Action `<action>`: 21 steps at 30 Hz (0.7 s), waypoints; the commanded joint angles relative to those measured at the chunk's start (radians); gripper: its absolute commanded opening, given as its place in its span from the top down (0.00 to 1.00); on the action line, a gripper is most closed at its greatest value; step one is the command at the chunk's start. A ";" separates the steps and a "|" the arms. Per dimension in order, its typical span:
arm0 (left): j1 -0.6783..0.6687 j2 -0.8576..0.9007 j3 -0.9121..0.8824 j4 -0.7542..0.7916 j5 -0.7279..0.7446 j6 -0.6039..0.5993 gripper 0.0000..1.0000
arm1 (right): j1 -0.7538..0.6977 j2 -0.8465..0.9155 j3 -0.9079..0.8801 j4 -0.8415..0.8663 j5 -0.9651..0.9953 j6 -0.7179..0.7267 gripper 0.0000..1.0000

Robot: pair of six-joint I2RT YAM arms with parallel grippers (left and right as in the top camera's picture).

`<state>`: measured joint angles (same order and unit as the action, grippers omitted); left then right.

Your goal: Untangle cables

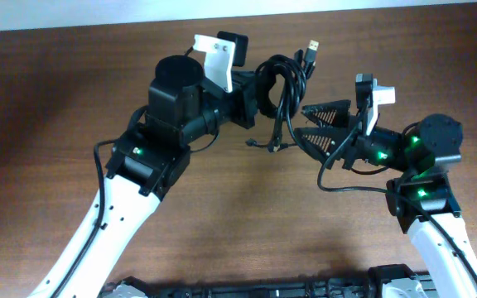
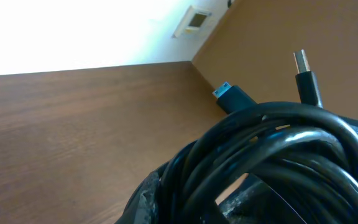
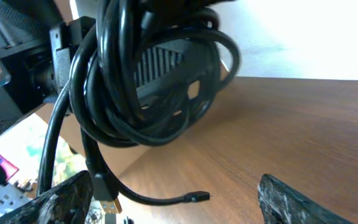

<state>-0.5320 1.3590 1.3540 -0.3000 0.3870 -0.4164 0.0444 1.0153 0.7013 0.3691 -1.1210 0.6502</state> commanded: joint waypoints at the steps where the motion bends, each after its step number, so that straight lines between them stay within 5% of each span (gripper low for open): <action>1: -0.014 0.012 0.008 0.022 0.027 -0.016 1.00 | 0.001 -0.009 0.013 0.006 -0.039 -0.011 0.17; 12: -0.020 0.016 0.008 0.006 0.018 -0.015 1.00 | 0.001 -0.009 0.013 -0.017 -0.015 -0.010 0.18; 15: -0.029 0.016 0.008 -0.005 0.017 0.036 1.00 | 0.001 -0.009 0.013 -0.017 -0.015 -0.010 0.17; 21: -0.033 0.016 0.008 -0.014 0.016 0.322 1.00 | 0.000 -0.009 0.013 -0.051 0.008 -0.018 0.17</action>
<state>-0.5625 1.3750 1.3540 -0.3199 0.3897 -0.2882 0.0444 1.0153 0.7013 0.3363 -1.1351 0.6495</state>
